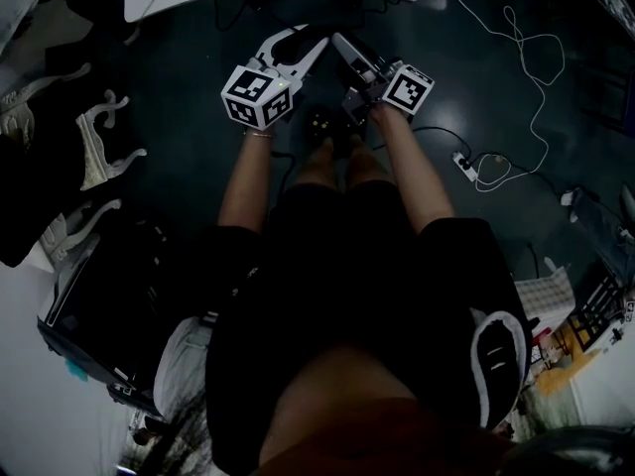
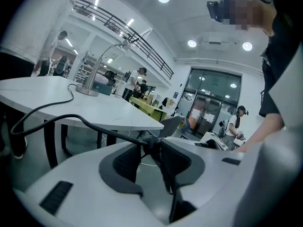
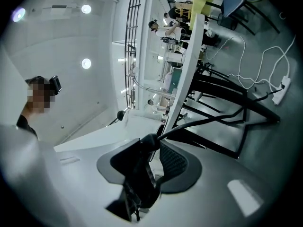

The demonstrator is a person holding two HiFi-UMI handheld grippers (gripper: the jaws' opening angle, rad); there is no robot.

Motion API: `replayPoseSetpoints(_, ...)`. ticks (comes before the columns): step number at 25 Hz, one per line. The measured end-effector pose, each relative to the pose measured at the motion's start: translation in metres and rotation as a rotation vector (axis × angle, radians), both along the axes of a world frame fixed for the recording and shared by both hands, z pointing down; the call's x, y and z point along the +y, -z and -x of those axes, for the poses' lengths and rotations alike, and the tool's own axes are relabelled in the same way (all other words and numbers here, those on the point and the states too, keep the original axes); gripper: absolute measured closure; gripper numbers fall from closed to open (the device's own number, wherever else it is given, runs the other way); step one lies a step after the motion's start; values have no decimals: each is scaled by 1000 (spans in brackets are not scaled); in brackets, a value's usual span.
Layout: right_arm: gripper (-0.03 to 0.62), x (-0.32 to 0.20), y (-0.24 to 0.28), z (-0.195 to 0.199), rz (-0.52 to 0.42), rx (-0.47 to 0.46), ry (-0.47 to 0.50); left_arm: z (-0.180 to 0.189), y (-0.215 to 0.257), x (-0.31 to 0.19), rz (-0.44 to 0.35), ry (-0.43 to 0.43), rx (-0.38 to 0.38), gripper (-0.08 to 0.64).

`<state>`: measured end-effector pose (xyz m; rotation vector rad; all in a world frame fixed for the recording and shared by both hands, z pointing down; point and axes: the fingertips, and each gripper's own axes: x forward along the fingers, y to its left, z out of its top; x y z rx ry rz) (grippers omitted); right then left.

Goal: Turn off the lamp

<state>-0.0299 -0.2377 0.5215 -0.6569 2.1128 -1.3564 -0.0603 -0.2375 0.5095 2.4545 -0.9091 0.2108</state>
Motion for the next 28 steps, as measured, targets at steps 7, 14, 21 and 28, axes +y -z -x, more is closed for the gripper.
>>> replayPoseSetpoints(7,488,4,-9,2,-1,32,8,5,-12,5,25,48,-28,429)
replayPoseSetpoints(14,500,-1,-12,-11,-1,14,-83,23,-19,14,27,90,-75,423)
replayPoseSetpoints(21,514,-4,-23,-15,5,74,-57,33,-18,17,25,124,-55,425)
replayPoseSetpoints(28,514,-1,-44,-11,79,186,-42,35,-16,20,4,133,-57,431)
